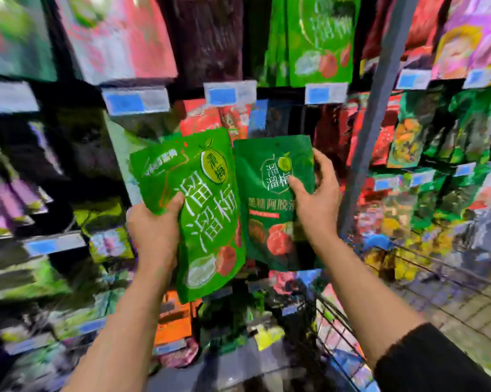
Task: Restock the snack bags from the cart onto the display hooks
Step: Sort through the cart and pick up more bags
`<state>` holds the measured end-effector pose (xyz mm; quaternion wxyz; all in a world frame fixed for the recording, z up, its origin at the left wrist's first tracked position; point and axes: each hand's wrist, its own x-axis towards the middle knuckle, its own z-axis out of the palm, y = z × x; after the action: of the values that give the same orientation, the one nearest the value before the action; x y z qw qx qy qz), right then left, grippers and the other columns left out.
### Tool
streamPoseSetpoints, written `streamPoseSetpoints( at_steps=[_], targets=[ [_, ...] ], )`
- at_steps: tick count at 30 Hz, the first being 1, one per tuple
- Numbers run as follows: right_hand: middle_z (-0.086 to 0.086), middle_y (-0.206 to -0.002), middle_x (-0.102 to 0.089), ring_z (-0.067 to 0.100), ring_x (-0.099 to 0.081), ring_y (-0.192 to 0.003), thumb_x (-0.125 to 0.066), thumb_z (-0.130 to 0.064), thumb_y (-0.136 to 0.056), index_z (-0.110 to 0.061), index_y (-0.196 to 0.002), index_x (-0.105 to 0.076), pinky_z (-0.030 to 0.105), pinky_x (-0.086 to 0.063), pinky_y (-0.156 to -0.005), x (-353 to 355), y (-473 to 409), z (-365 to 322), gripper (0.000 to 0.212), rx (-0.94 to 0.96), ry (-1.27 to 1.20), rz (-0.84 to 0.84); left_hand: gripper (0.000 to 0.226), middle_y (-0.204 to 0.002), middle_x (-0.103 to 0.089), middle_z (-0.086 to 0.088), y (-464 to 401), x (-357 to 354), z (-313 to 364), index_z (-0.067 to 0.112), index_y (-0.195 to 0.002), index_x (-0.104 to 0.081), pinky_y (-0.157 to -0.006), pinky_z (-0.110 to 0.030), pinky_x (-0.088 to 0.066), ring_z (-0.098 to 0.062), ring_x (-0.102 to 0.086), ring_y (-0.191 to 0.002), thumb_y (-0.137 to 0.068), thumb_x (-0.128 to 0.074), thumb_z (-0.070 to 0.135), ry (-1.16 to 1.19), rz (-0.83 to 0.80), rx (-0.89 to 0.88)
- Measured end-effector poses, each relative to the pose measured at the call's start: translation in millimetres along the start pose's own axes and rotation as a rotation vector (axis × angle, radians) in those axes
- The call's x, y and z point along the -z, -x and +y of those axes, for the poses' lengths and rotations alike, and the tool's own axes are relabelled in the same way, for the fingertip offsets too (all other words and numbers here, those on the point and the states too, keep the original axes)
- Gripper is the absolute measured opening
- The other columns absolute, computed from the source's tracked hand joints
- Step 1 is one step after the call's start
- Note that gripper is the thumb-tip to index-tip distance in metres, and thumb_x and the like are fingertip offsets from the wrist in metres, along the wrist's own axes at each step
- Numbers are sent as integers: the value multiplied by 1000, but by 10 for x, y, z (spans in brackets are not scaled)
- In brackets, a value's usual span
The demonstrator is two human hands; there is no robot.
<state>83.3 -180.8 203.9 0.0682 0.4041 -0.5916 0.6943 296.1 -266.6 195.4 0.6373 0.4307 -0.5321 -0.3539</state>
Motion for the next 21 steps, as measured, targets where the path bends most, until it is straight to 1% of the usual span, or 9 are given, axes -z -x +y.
streamPoseSetpoints(
  at_steps=[2,6,8,10,12,14,17,19,21],
  targets=[
    [-22,-107,-59,-18,-56,-93,-70,5,-77,-7,-131,-52,8,-44,-87,-309,86,-280,58,4,-39,-29,26,-90,-71,-10,-127,361,92,7,-91,-73,-79,-52,-55,-23,-68,-84,-72,-79,23,5,29,-29],
    [2,-125,-63,18,-61,-113,-72,-4,-79,-14,-134,-51,38,-47,-101,-802,99,-819,59,44,-70,-45,5,-76,-70,7,-399,919,316,32,-68,-69,-78,-51,-57,-18,-67,-74,-69,-73,33,44,63,-107],
    [4,-126,-63,21,-60,-114,-72,-8,-79,-15,-135,-51,42,-46,-101,-990,23,-1081,60,79,-81,-34,9,-77,-70,10,-549,1111,442,38,-69,-71,-80,-49,-57,-18,-68,-76,-70,-74,30,56,75,-149],
    [3,-126,-62,19,-60,-112,-72,-9,-79,-15,-134,-51,39,-45,-100,-1156,-82,-1317,60,107,-95,-27,15,-76,-69,11,-678,1250,580,34,-68,-69,-78,-46,-57,-15,-67,-72,-75,-76,22,75,101,-194],
    [0,-124,-62,14,-59,-108,-72,-7,-78,-15,-133,-52,31,-45,-98,-1305,-187,-1523,59,144,-117,-36,22,-73,-67,9,-796,1364,688,31,-67,-65,-72,-37,-54,0,-61,-62,-79,-76,16,84,153,-235],
    [-6,-119,-62,7,-59,-105,-71,-5,-76,-14,-131,-53,32,-47,-98,-1474,-284,-1696,59,204,-175,-64,22,-77,-69,3,-909,1493,759,30,-70,-64,-65,-27,-50,13,-54,-53,-80,-76,15,78,198,-254],
    [-9,-116,-62,-1,-56,-100,-73,-4,-75,-15,-130,-54,25,-46,-97,-1788,-384,-1959,59,246,-223,-101,17,-75,-66,10,-1044,1750,836,29,-75,-64,-68,-28,-52,5,-58,-59,-78,-77,17,101,265,-267],
    [-1,-122,-63,8,-58,-107,-74,-7,-75,-17,-131,-54,25,-44,-100,-2040,-432,-2170,60,281,-249,-131,19,-71,-65,15,-1132,1933,876,28,-75,-65,-73,-36,-53,1,-59,-60,-79,-76,13,113,316,-272],
    [0,-126,-62,15,-57,-113,-73,-9,-77,-19,-134,-52,19,-39,-99,-2317,-474,-2401,62,312,-250,-167,19,-63,-67,19,-1217,2106,923,25,-75,-67,-70,-33,-54,4,-60,-56,-80,-75,9,134,336,-267]
  ],
)
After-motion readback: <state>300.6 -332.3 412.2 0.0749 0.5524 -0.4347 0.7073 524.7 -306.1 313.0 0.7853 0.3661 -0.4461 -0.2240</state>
